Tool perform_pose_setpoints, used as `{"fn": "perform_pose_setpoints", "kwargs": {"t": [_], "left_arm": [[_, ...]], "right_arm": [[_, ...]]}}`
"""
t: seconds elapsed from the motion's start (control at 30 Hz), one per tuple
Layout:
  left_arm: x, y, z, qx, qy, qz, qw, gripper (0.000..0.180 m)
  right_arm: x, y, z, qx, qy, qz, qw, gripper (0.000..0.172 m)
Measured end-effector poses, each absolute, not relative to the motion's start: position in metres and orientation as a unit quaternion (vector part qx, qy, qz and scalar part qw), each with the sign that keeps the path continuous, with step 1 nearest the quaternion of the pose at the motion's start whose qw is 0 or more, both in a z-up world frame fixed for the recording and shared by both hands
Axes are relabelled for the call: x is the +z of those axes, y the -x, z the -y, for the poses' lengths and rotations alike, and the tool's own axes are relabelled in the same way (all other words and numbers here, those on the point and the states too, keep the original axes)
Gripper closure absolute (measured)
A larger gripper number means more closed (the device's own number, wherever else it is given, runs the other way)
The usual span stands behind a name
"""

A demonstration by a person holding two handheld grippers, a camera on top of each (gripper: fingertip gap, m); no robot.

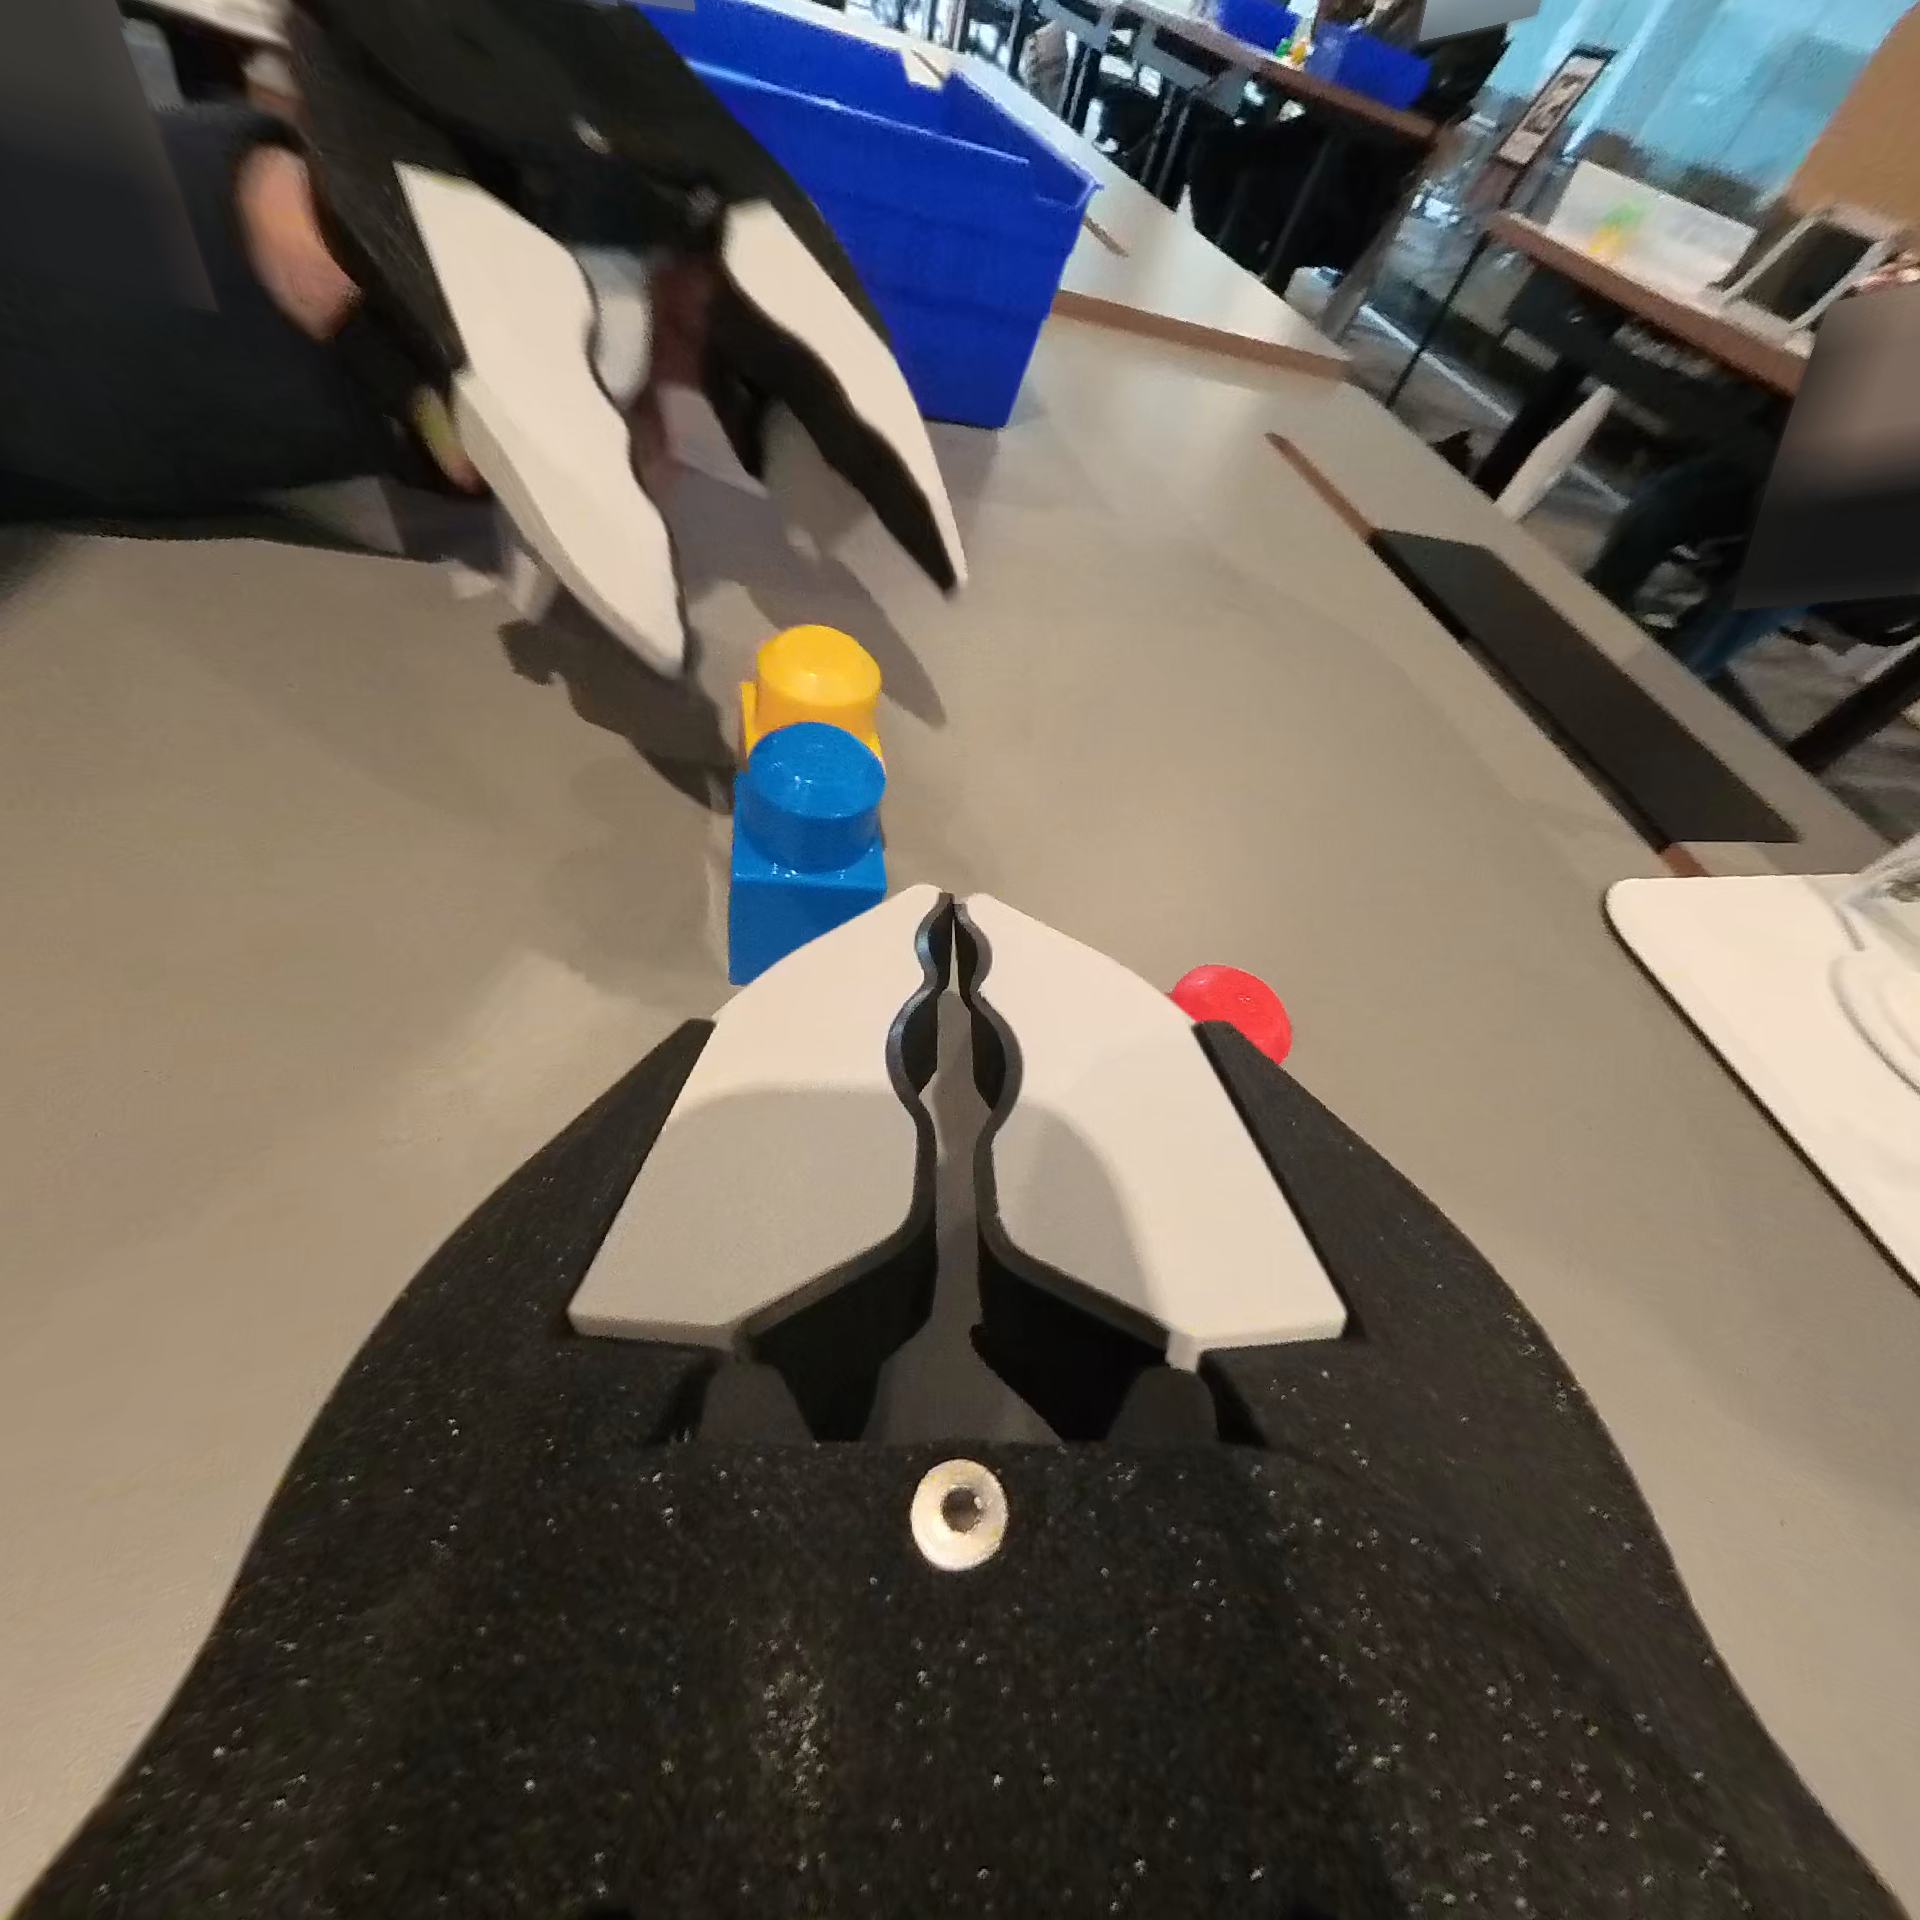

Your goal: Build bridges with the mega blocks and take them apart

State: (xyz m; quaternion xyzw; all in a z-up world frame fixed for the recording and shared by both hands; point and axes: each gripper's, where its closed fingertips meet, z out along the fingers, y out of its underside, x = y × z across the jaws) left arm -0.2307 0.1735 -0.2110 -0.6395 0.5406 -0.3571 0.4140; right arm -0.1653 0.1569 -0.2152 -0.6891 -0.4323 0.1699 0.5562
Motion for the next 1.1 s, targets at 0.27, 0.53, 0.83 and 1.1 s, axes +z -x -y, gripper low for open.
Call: {"fn": "perform_pose_setpoints", "kwargs": {"t": [0.27,0.53,0.83,1.1], "left_arm": [[-0.213,0.246,-0.159,-0.253,0.763,-0.383,0.456,0.082],[-0.235,0.224,-0.165,-0.144,0.815,-0.328,0.456,0.058],[-0.255,0.213,-0.179,-0.085,0.83,-0.315,0.452,0.088],[-0.256,0.213,-0.185,-0.103,0.829,-0.323,0.445,0.104]], "right_arm": [[-0.224,0.165,-0.156,0.165,0.708,0.437,0.53,0.172],[-0.213,0.167,-0.155,0.193,0.697,0.412,0.554,0.172],[-0.201,0.16,-0.156,0.227,0.688,0.381,0.575,0.172],[-0.2,0.157,-0.156,0.227,0.686,0.38,0.577,0.172]]}}
